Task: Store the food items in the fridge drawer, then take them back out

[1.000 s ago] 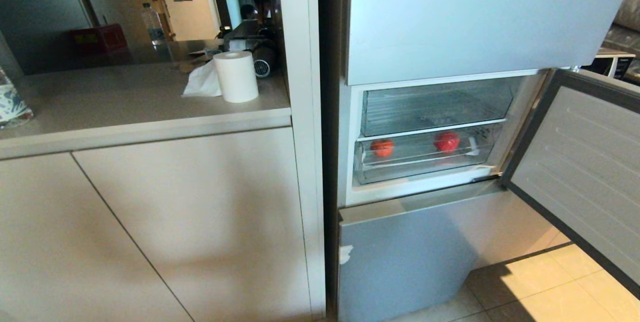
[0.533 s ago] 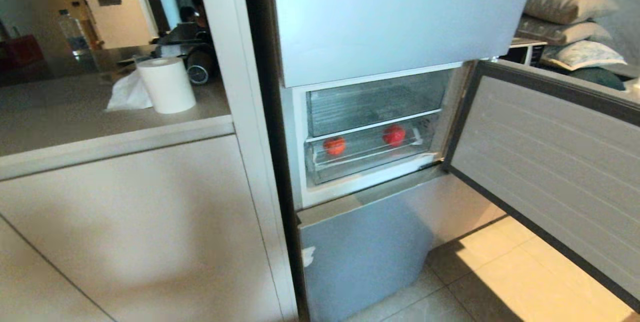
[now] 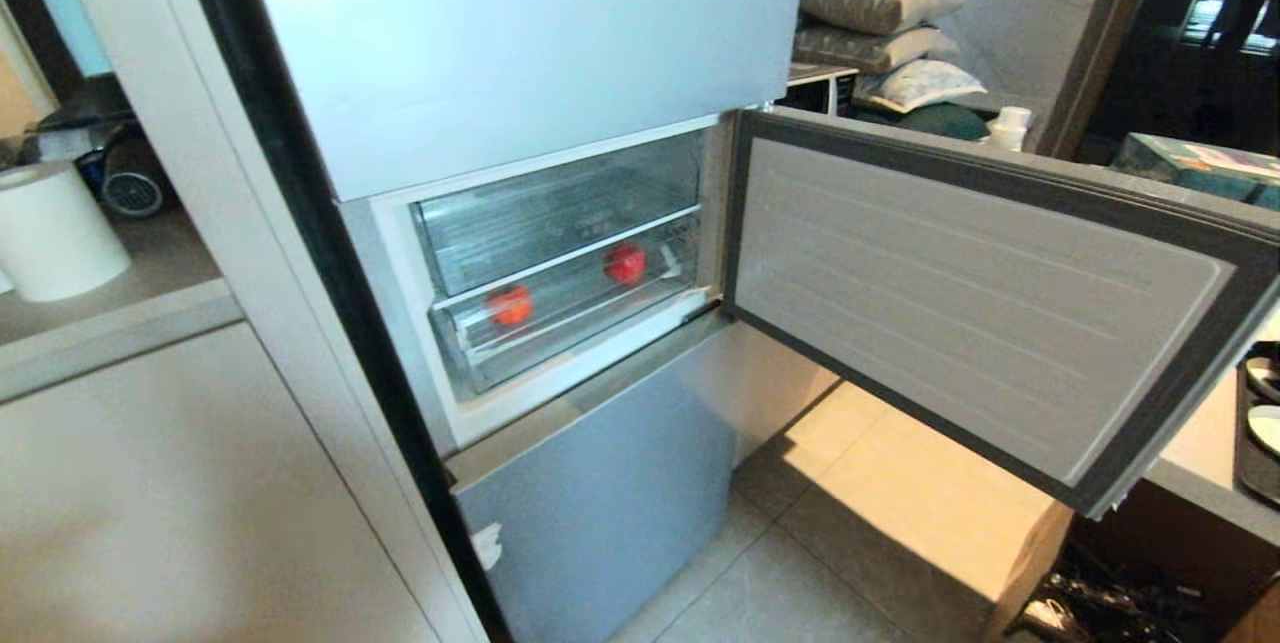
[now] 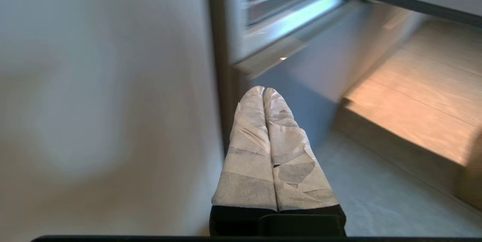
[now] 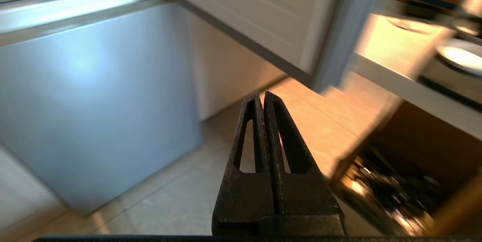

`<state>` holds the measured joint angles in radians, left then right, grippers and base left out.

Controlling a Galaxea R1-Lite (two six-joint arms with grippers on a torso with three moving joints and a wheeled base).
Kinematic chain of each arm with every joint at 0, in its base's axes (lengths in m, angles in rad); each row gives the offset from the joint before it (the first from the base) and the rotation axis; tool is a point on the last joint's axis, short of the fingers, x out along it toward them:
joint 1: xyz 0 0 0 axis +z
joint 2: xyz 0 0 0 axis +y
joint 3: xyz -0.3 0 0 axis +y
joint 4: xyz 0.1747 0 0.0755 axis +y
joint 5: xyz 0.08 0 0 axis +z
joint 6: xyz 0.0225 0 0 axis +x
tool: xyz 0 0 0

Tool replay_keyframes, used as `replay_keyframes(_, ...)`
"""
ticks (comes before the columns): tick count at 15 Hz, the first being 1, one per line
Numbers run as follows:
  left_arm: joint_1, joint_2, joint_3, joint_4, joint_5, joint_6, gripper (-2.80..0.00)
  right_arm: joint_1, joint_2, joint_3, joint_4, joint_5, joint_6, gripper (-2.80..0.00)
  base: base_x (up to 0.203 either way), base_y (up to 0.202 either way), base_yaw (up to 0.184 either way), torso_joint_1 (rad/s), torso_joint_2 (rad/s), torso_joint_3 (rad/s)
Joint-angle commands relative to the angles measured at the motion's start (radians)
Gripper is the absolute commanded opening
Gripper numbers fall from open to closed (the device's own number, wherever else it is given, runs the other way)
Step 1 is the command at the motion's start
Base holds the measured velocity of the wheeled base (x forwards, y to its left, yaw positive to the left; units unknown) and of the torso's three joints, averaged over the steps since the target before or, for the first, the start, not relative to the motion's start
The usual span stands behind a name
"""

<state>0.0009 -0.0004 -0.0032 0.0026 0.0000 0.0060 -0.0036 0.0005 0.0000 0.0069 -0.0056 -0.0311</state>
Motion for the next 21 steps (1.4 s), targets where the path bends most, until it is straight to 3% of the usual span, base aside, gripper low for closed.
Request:
replay_keyframes(1, 0.001, 0.000, -0.001, 0.000, 0.000, 0.000, -2.80, -0.002, 0.065, -0.001, -0.006, 0.003, 0.001, -2.80, -0.003, 0.004, -0.091, 0.002, 0.00, 0.007)
replay_keyframes(3, 0.001, 0.000, 0.000, -0.001, 0.000, 0.000, -2.80, -0.014, 0.194, -0.018, -0.091, 0.002, 0.073, -2.80, 0.000, 0.000, 0.000, 0.000, 0.00, 0.000)
replay_keyframes(6, 0.001, 0.000, -0.001, 0.000, 0.000, 0.000, -2.80, -0.135, 0.454, -0.091, -0.310, 0.003, 0.327, -2.80, 0.000, 0.000, 0.000, 0.000, 0.00, 0.000)
replay_keyframes(9, 0.001, 0.000, 0.000, 0.000, 0.000, 0.000, -2.80, -0.412, 0.733, -0.187, -0.534, 0.030, 0.584, -2.80, 0.000, 0.000, 0.000, 0.000, 0.00, 0.000)
replay_keyframes(12, 0.001, 0.000, 0.000, 0.000, 0.000, 0.000, -2.80, -0.563, 1.000, -0.307, -0.721, 0.046, 0.761, -2.80, 0.000, 0.000, 0.000, 0.000, 0.00, 0.000)
replay_keyframes(16, 0.001, 0.000, -0.001, 0.000, 0.000, 0.000, -2.80, -0.740, 1.280, -0.443, -0.863, 0.042, 0.930, -2.80, 0.000, 0.000, 0.000, 0.000, 0.00, 0.000)
replay_keyframes(19, 0.001, 0.000, 0.000, 0.000, 0.000, 0.000, -2.80, -0.786, 1.474, -0.545, -0.920, 0.079, 0.994, -2.80, 0.000, 0.000, 0.000, 0.000, 0.00, 0.000)
replay_keyframes(21, 0.001, 0.000, 0.000, -0.001, 0.000, 0.000, -2.80, -0.797, 1.597, -0.638, -0.932, 0.151, 1.067, -2.80, 0.000, 0.000, 0.000, 0.000, 0.00, 0.000)
